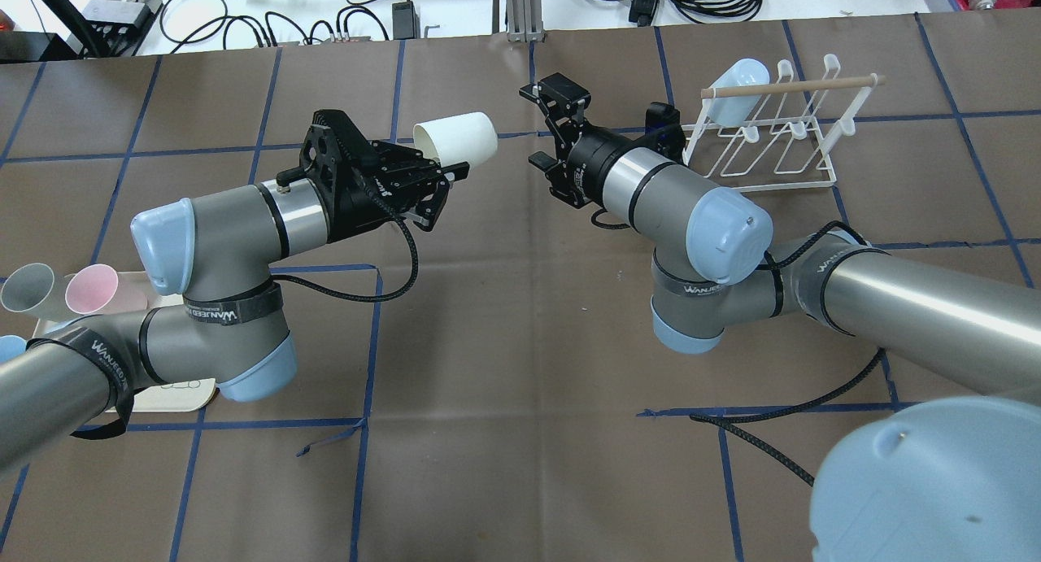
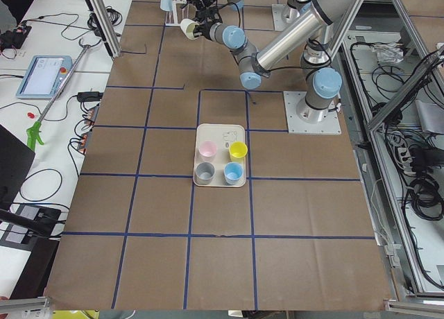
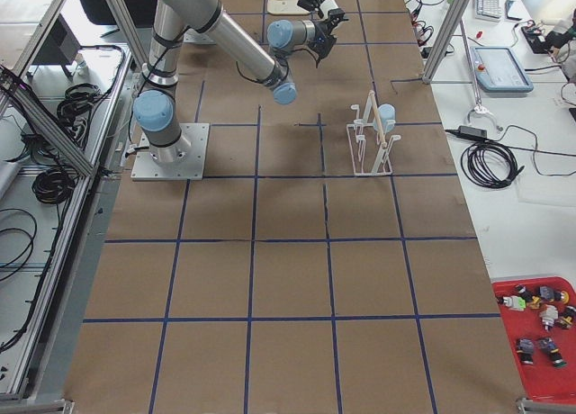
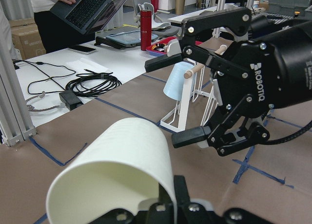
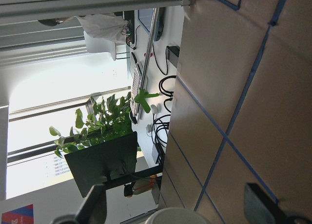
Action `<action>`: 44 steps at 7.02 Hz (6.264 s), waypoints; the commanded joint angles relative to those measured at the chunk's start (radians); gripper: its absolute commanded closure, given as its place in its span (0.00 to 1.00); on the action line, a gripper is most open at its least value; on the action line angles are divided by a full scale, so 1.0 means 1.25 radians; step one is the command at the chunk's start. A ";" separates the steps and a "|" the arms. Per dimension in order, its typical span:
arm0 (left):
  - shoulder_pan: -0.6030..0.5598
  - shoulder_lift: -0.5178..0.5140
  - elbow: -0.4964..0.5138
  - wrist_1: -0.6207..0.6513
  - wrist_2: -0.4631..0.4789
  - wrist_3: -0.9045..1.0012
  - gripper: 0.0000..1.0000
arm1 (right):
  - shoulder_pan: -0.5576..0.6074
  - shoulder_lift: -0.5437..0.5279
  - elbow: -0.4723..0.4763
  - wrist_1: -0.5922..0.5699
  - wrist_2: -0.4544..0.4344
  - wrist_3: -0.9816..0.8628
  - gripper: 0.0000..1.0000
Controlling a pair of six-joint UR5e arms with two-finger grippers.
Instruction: Transfer IKEA cup to right arm and place on rack
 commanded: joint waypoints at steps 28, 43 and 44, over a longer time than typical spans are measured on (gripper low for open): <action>0.115 0.184 -0.056 -0.036 0.107 -0.131 0.01 | 0.083 0.048 -0.091 0.007 -0.047 0.068 0.51; -0.091 0.165 0.526 -1.315 0.788 -0.474 0.01 | -0.433 0.027 -0.133 0.000 0.032 -1.396 0.70; -0.090 0.165 0.520 -1.314 0.786 -0.465 0.01 | -0.459 0.063 -0.144 -0.002 0.062 -1.418 0.70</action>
